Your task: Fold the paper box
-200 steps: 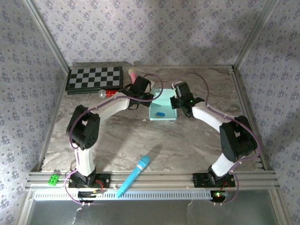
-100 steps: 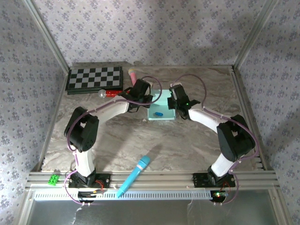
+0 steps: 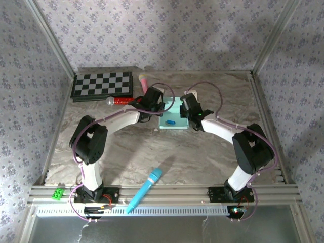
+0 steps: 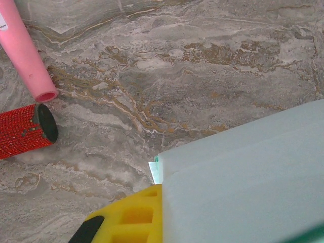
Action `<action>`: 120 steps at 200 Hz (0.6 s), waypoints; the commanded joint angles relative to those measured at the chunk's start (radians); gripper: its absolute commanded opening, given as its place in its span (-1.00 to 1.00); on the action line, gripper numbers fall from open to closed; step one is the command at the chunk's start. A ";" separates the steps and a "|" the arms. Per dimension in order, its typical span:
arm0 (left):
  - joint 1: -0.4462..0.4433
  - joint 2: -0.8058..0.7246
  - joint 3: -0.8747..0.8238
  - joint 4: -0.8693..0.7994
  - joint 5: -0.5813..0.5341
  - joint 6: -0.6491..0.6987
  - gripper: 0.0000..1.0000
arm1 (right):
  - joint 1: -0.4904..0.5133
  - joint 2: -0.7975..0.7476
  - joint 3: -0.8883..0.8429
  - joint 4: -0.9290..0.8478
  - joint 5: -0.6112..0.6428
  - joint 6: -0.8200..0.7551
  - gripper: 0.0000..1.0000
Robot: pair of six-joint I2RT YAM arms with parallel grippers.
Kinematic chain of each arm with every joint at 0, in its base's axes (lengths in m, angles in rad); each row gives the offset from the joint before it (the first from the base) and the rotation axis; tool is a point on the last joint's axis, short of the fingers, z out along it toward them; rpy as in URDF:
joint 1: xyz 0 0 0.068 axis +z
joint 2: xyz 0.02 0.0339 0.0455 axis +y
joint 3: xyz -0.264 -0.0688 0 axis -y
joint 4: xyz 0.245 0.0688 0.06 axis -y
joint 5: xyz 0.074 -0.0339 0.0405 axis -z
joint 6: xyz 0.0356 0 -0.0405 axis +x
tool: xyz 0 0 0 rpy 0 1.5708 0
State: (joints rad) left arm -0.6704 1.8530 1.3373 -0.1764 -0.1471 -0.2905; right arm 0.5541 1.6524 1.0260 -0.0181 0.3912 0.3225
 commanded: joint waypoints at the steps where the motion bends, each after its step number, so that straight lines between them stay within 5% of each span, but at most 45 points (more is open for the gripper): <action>1: -0.009 -0.061 -0.002 0.073 0.004 -0.052 -0.91 | 0.006 0.017 -0.019 -0.022 0.059 0.045 -0.78; 120: -0.043 -0.097 -0.142 0.249 -0.051 -0.075 -0.90 | 0.062 -0.020 -0.177 0.240 0.155 0.069 -0.82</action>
State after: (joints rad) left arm -0.7029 1.8175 1.2190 -0.0235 -0.2092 -0.3092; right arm 0.6106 1.6379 0.8928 0.1772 0.5022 0.3710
